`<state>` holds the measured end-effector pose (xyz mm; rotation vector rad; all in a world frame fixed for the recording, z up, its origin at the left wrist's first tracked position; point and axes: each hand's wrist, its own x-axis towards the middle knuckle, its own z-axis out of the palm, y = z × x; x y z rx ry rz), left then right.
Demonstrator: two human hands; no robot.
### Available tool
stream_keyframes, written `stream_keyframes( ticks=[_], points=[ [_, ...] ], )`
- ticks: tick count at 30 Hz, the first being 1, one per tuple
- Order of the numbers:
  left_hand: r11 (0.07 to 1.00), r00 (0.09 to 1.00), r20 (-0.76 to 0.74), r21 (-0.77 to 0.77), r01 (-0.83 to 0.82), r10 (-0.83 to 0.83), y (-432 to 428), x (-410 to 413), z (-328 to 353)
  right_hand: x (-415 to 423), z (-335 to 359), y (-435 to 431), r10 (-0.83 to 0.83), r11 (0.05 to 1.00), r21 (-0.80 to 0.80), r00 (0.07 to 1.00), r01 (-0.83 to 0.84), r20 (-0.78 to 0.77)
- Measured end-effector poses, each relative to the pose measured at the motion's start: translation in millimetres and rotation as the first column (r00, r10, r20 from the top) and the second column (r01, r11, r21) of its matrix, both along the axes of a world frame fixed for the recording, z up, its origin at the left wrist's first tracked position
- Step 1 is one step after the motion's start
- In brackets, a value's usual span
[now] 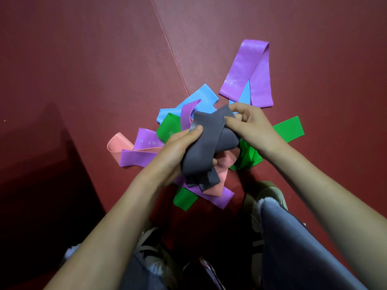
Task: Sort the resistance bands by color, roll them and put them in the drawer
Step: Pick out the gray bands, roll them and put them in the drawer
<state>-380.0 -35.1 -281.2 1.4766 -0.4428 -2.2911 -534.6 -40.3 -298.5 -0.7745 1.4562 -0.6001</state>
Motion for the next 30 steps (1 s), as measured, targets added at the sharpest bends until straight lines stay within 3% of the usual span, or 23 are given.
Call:
stream_keyframes(
  ticks=[6, 13, 17, 19, 22, 25, 27, 30],
  points=[
    [0.988, 0.985, -0.087, 0.037, -0.149, 0.151, -11.9, 0.9, 1.5, -14.1, 26.3, -13.3, -0.11, 0.98, -0.143, 0.973, 0.14, 0.204],
    [0.976, 0.971, -0.105, 0.019, -0.216, 0.217, -18.4, -1.9, 1.7, -13.7, 23.6, -5.9, 0.239, 0.968, 0.018, 0.946, -0.249, 0.22],
    [0.992, 0.993, -0.01, -0.034, -0.118, 0.118, -10.7, -3.2, -1.3, -14.0, 10.5, 0.4, 0.253, 0.934, 0.2, 0.943, -0.296, 0.215],
    [0.999, 0.999, 0.015, -0.045, -0.029, 0.029, -8.4, -4.8, 0.1, -16.6, 4.7, -2.5, 0.154, 0.927, 0.298, 0.957, -0.226, 0.247],
    [0.991, 0.992, 0.025, -0.054, 0.123, -0.122, -4.3, -10.6, 3.8, -16.7, -0.5, -9.2, -0.191, 0.919, 0.391, 0.917, 0.042, 0.35],
    [0.985, 0.986, 0.006, -0.039, 0.169, -0.168, -0.9, -14.6, 4.3, -11.7, -0.8, -12.9, -0.432, 0.879, 0.347, 0.854, 0.327, 0.289],
    [0.991, 0.991, -0.014, -0.03, 0.131, -0.132, 0.1, -14.6, 2.1, -10.5, 0.0, -14.7, -0.512, 0.855, 0.259, 0.815, 0.45, 0.272],
    [0.999, 1.0, 0.022, -0.05, 0.013, -0.012, -1.6, -11.5, -3.2, -12.5, 6.2, -15.2, -0.484, 0.875, 0.147, 0.84, 0.461, 0.247]
  ],
)
